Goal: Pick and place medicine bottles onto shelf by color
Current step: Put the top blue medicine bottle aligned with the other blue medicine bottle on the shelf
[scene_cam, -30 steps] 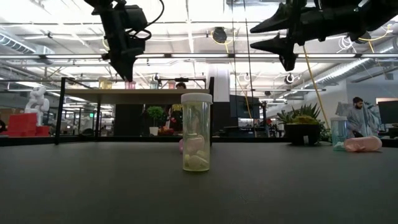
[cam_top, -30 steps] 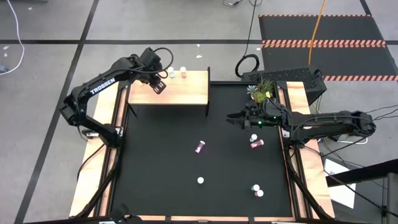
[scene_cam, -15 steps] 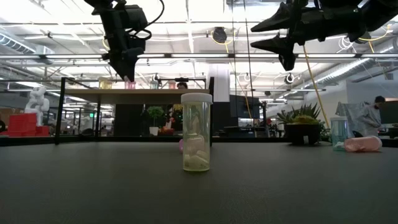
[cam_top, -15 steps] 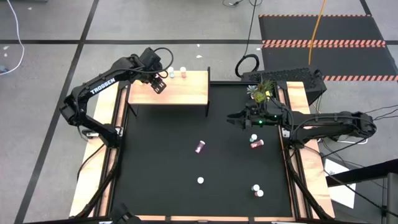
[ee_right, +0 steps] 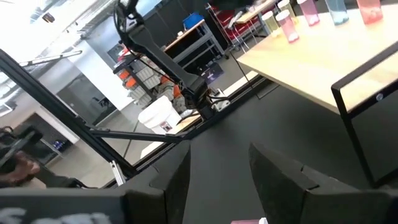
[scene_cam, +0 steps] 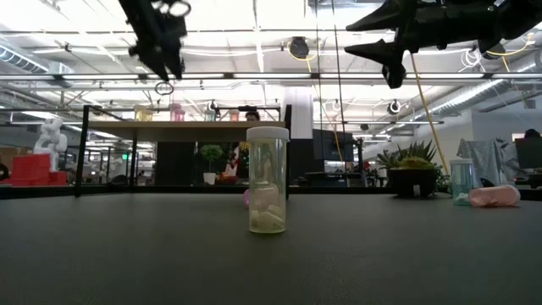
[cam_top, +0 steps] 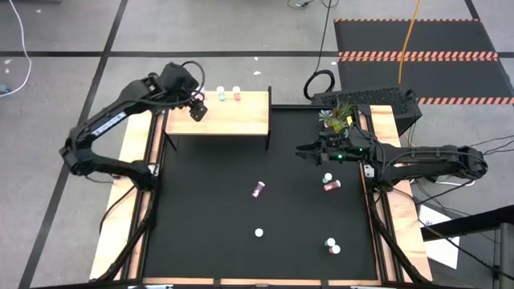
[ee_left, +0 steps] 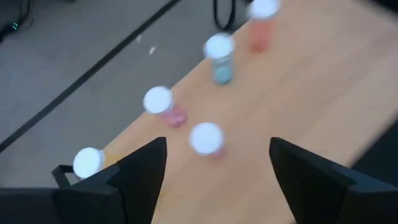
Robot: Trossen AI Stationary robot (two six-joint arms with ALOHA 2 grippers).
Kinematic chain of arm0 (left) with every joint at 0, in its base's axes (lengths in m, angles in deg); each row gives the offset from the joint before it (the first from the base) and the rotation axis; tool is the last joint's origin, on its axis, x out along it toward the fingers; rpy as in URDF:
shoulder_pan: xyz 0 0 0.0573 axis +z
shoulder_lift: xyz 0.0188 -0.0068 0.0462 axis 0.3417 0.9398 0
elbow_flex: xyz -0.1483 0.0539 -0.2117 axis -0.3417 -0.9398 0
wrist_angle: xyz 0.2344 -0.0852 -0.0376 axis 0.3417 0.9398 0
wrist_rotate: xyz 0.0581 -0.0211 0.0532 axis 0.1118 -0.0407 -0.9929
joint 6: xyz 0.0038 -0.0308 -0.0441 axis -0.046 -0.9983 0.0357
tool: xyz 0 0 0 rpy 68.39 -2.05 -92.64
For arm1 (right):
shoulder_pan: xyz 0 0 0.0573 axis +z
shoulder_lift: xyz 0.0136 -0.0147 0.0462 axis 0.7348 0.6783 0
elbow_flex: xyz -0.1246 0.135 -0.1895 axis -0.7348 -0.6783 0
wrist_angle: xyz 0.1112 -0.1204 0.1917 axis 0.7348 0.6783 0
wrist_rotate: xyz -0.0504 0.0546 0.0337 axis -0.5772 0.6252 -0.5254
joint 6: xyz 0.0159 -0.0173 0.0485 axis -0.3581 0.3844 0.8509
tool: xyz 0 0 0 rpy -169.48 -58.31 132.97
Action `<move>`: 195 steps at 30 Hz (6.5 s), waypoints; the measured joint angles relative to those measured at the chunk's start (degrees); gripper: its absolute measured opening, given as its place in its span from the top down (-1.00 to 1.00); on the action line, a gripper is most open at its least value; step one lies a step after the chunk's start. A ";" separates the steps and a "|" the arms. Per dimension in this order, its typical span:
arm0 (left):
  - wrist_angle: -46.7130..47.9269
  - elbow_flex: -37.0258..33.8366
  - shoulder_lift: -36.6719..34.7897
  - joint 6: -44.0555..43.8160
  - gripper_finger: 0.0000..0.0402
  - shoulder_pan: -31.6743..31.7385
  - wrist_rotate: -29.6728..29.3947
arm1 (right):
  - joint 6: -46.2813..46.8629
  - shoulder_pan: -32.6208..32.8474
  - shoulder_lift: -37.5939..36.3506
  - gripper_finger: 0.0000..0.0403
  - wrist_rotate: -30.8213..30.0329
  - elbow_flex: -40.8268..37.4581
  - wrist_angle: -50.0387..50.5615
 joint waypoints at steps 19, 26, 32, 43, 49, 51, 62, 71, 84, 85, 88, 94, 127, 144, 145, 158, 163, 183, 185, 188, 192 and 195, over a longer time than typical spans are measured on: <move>-17.84 0.02 -3.20 -15.76 -0.25 -48.67 -5.58 | -2.93 17.33 1.44 0.23 -15.20 10.47 3.83; -21.45 0.02 4.59 -16.12 -0.25 -58.29 -7.63 | -0.92 30.30 5.18 0.23 -29.87 14.93 10.45; -26.11 0.00 12.58 -17.30 -0.25 -64.41 -9.65 | 4.75 36.68 6.34 0.23 -38.12 14.91 19.84; -29.08 0.00 22.49 -31.06 -0.25 -71.62 -21.87 | 7.21 36.33 1.89 0.23 -36.29 14.89 32.37; -31.95 -0.04 28.53 -35.39 -0.25 -62.27 -17.37 | 6.73 35.02 -6.55 0.23 -33.21 14.90 39.70; -35.94 -0.04 30.46 -36.69 -0.25 -58.74 -13.96 | 7.46 34.90 -9.68 0.23 -33.28 14.89 42.94; -79.59 0.03 43.85 -24.58 -0.25 -50.04 -4.36 | 16.75 33.00 -15.52 0.23 -31.69 14.84 74.62; -80.97 -0.02 47.17 -18.87 -0.25 -48.61 -5.12 | 14.28 33.01 -16.27 0.14 -26.23 9.57 84.51; -80.36 -0.02 46.96 -17.12 -0.25 -47.13 -6.38 | 11.36 31.43 -15.07 -0.19 -27.97 -7.12 61.27; -79.64 -0.02 46.80 -17.02 -0.25 -46.85 -6.32 | 11.58 30.83 -14.69 -0.19 -29.30 -7.42 61.03; -79.15 -0.02 46.41 -15.36 -0.25 -46.01 -6.34 | 11.39 28.98 -13.97 -0.17 -30.36 -8.74 60.64; -73.69 0.00 43.89 -12.58 -0.25 -43.57 -3.79 | 7.23 27.01 -13.17 -0.17 -28.68 -9.97 57.13; -76.13 -0.04 45.82 -4.39 -0.25 -47.86 5.93 | 27.75 47.43 -4.96 -0.04 -32.88 -0.09 63.60; -73.03 -0.02 43.67 -6.62 -0.25 -48.41 1.45 | 9.24 32.83 -4.33 -0.23 -32.92 -3.57 61.73; -71.74 -0.02 43.22 -6.73 -0.25 -48.44 -0.84 | 7.88 31.94 -4.33 -0.22 -31.42 -4.19 60.33; -53.28 0.00 35.36 -7.41 -0.25 -46.12 -8.11 | -3.11 21.42 -4.33 0.03 -27.92 -5.46 55.32; -53.24 0.00 34.86 -6.87 -0.25 -45.17 -8.05 | -5.70 18.56 -4.33 0.14 -24.19 -5.46 54.15; -50.03 0.00 34.93 -8.18 -0.25 -45.02 -7.51 | 6.62 21.66 -5.81 -0.57 -30.67 -5.45 55.86; -49.53 0.00 34.93 -8.20 -0.25 -45.04 -7.50 | 7.19 23.16 -5.89 -0.56 -32.21 -5.46 56.50; -48.86 0.00 34.93 -8.20 -0.25 -45.04 -7.45 | 8.59 25.31 -5.95 -0.56 -32.25 -6.67 55.45; -48.85 0.00 34.93 -8.11 -0.25 -44.91 -7.41 | 13.83 28.90 -5.97 -0.56 -32.09 -10.73 52.17; -48.87 0.00 34.93 -7.03 -0.25 -44.54 -7.37 | 15.99 30.11 -5.97 -0.56 -35.46 -13.36 49.12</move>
